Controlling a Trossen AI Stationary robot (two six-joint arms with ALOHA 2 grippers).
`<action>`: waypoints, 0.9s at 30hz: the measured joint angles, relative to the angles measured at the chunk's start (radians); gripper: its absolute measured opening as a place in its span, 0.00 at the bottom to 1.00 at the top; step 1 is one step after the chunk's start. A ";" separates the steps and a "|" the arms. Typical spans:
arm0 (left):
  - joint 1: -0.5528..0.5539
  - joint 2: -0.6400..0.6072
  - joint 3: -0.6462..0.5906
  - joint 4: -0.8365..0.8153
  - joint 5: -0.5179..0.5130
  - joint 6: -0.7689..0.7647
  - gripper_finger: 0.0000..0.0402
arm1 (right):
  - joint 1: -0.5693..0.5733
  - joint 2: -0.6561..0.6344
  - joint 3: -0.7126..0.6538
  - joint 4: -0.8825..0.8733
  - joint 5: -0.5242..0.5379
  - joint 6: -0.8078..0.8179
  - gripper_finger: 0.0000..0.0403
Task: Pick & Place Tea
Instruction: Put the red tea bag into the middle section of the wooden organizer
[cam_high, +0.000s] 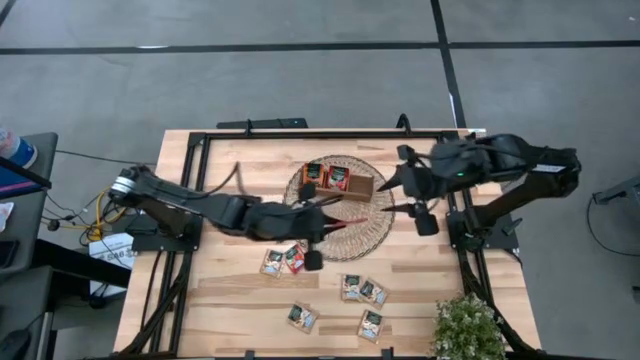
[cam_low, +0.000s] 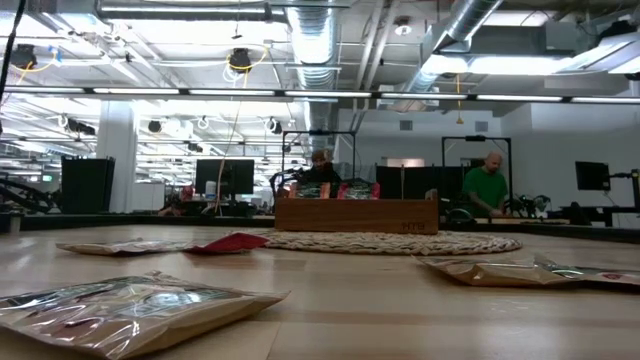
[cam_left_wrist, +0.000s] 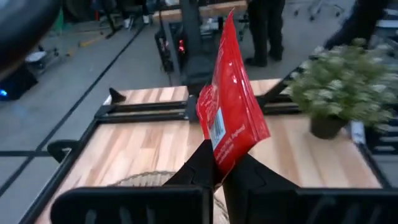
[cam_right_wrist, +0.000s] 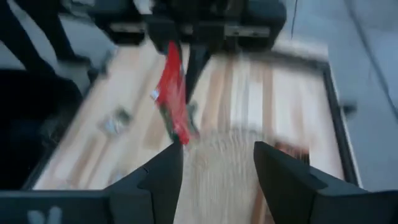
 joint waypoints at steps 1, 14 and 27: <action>-0.015 -0.018 -0.001 -0.002 -0.008 0.008 0.00 | 0.006 -0.028 -0.047 0.045 -0.005 -0.020 0.46; -0.147 -0.117 -0.001 0.123 -0.038 0.090 0.00 | -0.034 -0.198 -0.655 1.043 -0.197 -0.209 0.36; -0.145 -0.108 -0.001 0.194 -0.016 0.107 0.01 | 0.025 -0.067 -0.680 1.393 -0.319 -0.213 0.41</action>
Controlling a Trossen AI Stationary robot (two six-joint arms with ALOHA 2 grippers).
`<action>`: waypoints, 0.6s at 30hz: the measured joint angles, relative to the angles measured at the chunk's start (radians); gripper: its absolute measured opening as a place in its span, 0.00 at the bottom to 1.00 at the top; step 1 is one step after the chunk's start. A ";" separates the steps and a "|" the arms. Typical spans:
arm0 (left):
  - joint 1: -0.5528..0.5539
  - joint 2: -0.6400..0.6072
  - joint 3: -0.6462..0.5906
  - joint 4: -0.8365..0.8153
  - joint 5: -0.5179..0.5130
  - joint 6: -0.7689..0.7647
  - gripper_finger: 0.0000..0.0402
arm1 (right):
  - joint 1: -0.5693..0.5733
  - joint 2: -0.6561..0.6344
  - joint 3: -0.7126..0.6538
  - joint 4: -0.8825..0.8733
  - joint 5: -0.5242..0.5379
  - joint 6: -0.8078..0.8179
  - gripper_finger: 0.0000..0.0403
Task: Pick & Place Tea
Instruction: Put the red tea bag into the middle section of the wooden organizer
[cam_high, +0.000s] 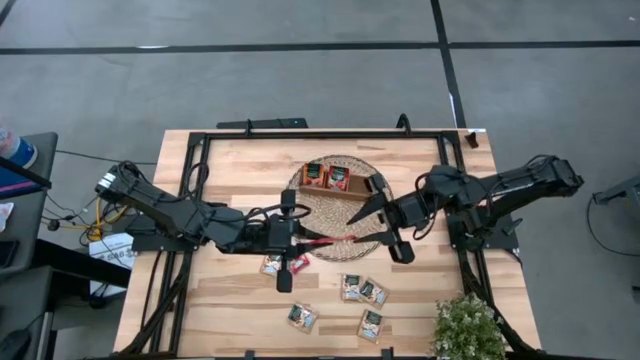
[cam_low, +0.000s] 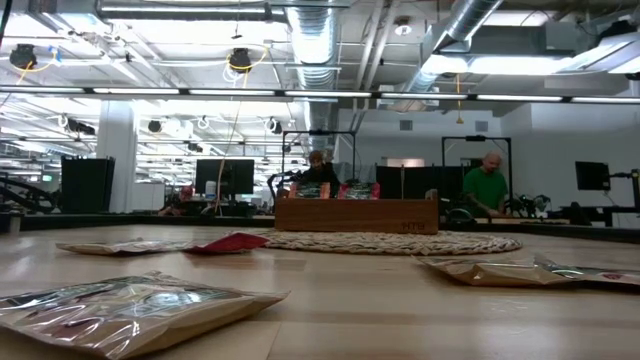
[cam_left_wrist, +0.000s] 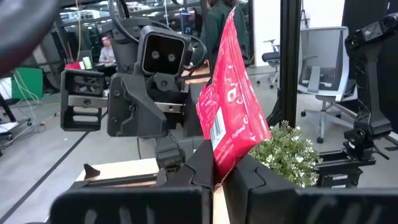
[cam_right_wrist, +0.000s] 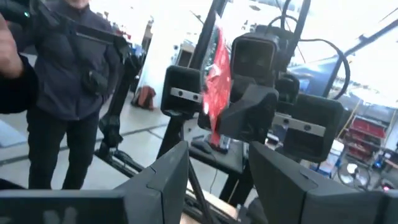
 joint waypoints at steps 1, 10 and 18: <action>0.000 -0.002 0.000 -0.001 -0.001 0.000 0.01 | 0.004 0.000 0.000 0.011 0.000 0.000 0.41; 0.016 -0.001 0.000 -0.005 0.000 0.000 0.01 | 0.025 0.005 0.001 0.078 0.000 -0.001 0.38; 0.045 0.000 0.000 0.015 0.044 -0.018 0.01 | 0.024 0.006 0.001 0.089 -0.001 -0.001 0.31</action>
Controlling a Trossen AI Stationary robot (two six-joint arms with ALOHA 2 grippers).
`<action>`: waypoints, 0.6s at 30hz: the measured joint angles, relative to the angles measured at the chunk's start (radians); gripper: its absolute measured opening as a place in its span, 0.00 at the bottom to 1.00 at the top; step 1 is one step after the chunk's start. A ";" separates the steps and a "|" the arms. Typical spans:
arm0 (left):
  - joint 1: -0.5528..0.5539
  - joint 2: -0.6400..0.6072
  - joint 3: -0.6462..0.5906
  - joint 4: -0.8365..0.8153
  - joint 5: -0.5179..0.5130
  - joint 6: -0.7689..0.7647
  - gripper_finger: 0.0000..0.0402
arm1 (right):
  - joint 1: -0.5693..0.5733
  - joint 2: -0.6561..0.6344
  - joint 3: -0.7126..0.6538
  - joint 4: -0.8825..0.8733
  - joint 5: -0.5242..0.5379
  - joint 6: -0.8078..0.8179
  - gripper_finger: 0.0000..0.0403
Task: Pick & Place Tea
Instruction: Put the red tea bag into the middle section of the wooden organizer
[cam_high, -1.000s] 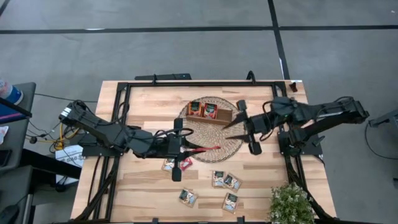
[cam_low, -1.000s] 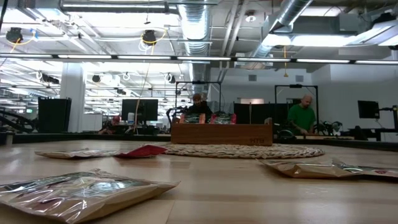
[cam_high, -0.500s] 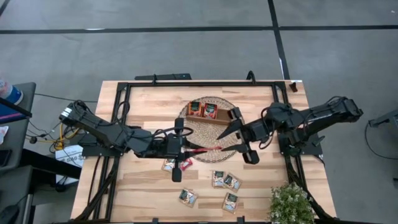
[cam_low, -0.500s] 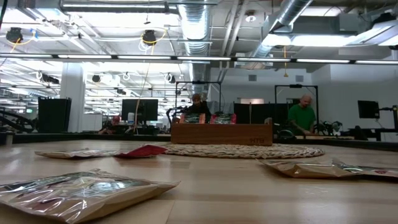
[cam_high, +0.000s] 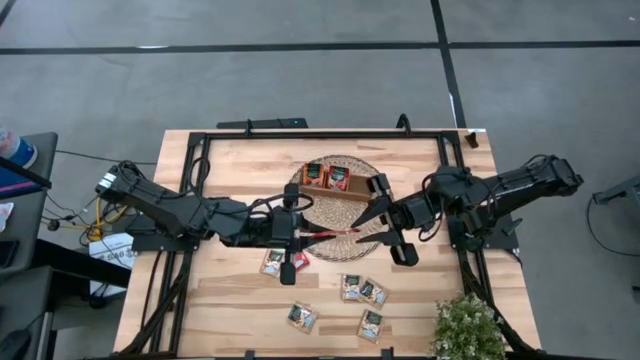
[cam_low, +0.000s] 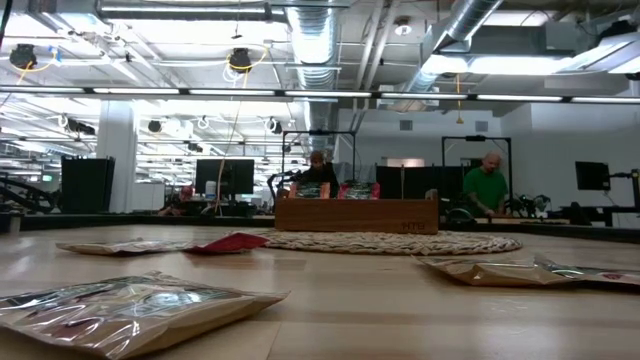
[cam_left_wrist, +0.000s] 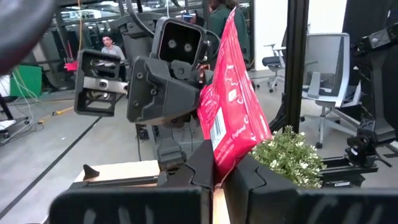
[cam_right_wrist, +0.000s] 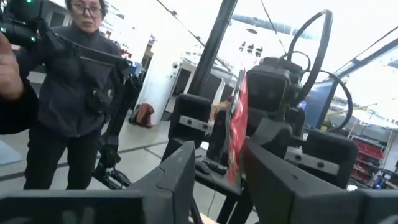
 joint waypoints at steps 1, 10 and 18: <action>0.003 0.000 0.000 0.000 0.007 -0.004 0.01 | 0.000 0.000 0.000 0.007 0.000 0.000 0.29; 0.030 0.001 0.000 0.000 0.064 -0.031 0.01 | 0.007 0.002 0.042 -0.042 0.003 -0.052 0.01; 0.031 0.002 0.000 -0.005 0.046 -0.069 0.08 | 0.006 0.014 0.060 -0.080 0.039 -0.047 0.00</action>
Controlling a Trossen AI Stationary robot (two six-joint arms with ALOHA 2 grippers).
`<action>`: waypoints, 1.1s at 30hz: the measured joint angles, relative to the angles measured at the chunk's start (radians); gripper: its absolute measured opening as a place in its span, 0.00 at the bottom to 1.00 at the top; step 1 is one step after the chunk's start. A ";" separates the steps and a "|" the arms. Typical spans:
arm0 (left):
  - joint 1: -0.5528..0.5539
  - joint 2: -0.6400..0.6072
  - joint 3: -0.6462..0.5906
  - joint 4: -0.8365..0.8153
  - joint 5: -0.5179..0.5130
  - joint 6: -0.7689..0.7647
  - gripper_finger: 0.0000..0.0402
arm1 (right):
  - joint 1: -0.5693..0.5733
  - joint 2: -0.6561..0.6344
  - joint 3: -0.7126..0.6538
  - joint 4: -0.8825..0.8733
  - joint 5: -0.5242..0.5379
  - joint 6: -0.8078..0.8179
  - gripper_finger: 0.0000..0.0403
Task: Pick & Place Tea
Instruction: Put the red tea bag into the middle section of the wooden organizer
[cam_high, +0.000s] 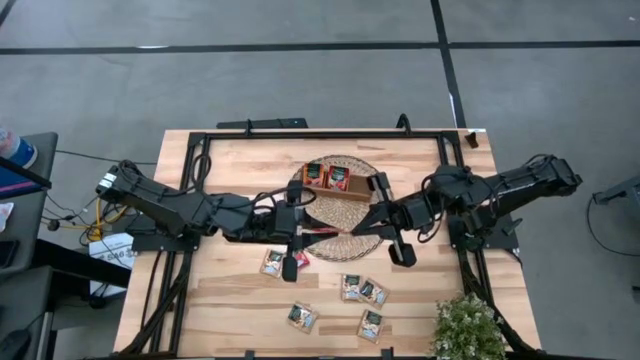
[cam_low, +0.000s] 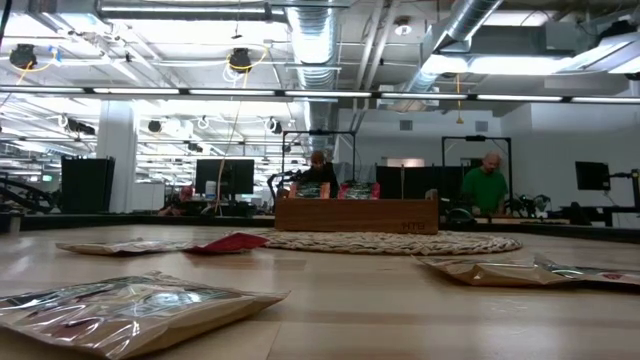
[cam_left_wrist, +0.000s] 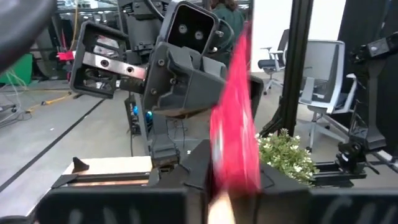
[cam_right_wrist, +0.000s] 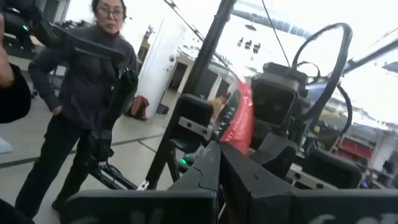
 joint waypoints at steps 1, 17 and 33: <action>-0.004 0.000 0.000 -0.003 -0.001 -0.002 0.11 | -0.001 0.001 0.000 -0.004 0.005 0.002 0.00; -0.074 -0.014 0.000 -0.322 -0.255 -0.140 0.47 | -0.248 -0.075 -0.001 -0.367 0.171 0.141 0.00; -0.124 -0.103 0.000 -0.375 -0.245 -0.153 0.47 | -0.546 0.113 -0.127 -0.494 0.020 0.285 0.00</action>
